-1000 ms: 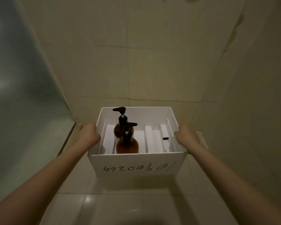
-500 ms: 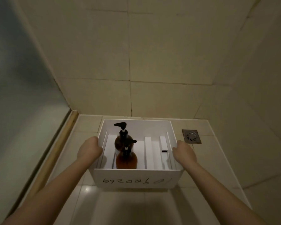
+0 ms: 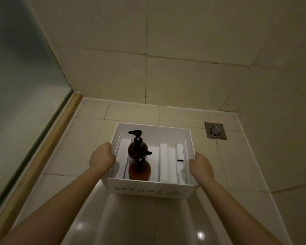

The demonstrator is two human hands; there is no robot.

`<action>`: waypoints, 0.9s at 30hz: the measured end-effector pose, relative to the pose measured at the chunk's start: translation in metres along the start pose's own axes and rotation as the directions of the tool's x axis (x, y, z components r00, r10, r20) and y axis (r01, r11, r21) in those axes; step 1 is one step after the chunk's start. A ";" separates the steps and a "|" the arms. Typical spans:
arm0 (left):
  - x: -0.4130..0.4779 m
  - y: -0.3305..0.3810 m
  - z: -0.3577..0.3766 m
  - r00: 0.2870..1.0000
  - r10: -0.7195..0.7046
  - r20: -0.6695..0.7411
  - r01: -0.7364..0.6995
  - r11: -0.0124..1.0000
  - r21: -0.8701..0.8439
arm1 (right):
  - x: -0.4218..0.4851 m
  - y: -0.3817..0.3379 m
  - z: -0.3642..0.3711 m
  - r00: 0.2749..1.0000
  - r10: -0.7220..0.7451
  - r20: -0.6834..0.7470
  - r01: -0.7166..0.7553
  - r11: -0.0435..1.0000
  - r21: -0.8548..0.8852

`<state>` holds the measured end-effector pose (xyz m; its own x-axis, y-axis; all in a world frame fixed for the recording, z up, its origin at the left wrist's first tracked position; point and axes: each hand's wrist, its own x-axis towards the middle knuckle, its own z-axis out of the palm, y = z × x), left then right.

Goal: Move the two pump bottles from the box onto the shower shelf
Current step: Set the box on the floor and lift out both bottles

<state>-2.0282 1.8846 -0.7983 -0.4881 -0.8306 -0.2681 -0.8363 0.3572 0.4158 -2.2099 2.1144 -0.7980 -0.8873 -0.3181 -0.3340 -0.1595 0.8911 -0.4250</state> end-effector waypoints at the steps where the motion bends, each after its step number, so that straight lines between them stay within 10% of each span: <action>1: -0.001 -0.002 0.004 1.000 0.000 -0.005 0.000 1.000 -0.005 | 0.000 0.002 0.003 1.000 0.005 -0.002 -0.005 1.000 0.005; 20: -0.018 -0.021 0.030 0.997 0.025 -0.070 -0.029 0.998 -0.053 | -0.014 0.018 0.036 0.994 -0.002 -0.106 0.013 0.995 0.103; 23: -0.021 -0.024 0.022 0.936 0.189 -0.297 -0.223 0.971 -0.084 | -0.026 0.008 0.038 0.898 -0.265 -0.353 0.293 0.956 0.029; 27: -0.017 -0.013 0.014 0.837 0.450 -0.312 -0.493 0.867 -0.071 | -0.034 -0.020 0.054 0.832 -0.550 0.077 0.548 0.835 0.048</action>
<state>-2.0124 1.8999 -0.8117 -0.7064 -0.6679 0.2341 -0.4672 0.6886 0.5546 -2.1534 2.0895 -0.8234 -0.6167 -0.7796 -0.1088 -0.5984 0.5542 -0.5786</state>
